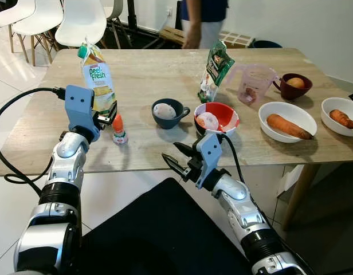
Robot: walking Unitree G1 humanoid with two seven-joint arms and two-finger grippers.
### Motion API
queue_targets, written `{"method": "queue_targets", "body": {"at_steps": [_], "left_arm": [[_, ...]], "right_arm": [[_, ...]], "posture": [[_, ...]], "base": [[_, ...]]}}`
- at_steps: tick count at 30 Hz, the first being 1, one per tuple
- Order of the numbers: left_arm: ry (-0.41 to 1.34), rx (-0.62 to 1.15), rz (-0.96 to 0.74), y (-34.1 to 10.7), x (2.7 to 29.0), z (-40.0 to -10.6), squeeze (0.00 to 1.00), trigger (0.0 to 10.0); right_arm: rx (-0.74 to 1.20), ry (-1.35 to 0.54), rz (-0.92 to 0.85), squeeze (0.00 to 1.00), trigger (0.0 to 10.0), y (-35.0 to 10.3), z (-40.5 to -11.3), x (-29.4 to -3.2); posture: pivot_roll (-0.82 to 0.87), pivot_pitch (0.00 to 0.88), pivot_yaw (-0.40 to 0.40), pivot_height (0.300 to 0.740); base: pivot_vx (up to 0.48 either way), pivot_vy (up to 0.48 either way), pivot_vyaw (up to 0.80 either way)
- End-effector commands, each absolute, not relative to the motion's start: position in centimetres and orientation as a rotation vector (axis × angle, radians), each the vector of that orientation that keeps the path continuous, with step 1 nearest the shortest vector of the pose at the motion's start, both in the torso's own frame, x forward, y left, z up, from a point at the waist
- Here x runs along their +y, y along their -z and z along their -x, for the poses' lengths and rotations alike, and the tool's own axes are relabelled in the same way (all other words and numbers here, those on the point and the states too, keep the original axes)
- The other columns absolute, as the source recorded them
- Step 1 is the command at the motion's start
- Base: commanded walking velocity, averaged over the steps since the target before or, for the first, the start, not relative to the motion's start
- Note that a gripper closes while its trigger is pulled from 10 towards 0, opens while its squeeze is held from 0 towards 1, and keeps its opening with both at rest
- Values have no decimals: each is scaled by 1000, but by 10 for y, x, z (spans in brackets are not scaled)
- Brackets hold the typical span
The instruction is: Restocking fridge
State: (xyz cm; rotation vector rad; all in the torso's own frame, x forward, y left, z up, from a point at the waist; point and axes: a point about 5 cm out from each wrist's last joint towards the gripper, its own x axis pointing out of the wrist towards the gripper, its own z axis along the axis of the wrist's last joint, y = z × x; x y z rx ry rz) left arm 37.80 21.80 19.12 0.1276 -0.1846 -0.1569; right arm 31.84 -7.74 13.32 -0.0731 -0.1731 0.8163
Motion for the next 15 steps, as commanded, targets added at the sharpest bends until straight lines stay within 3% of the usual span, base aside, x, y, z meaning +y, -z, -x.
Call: {"method": "queue_targets", "body": {"at_steps": [1,15], "left_arm": [[183,-166,-111,-185,212,-379,0,10000],[216,-124,-125,-174,214,-379,0,10000]], "right_arm": [[-162,-816,69,0,10000,-128,-316,-78],[-176,-814,65,0,10000,-129,-316,-79]], "posture": [[-151,152,-14,740],[-157,152,-18,740]], "base": [[0,0,0],[0,0,0]]}}
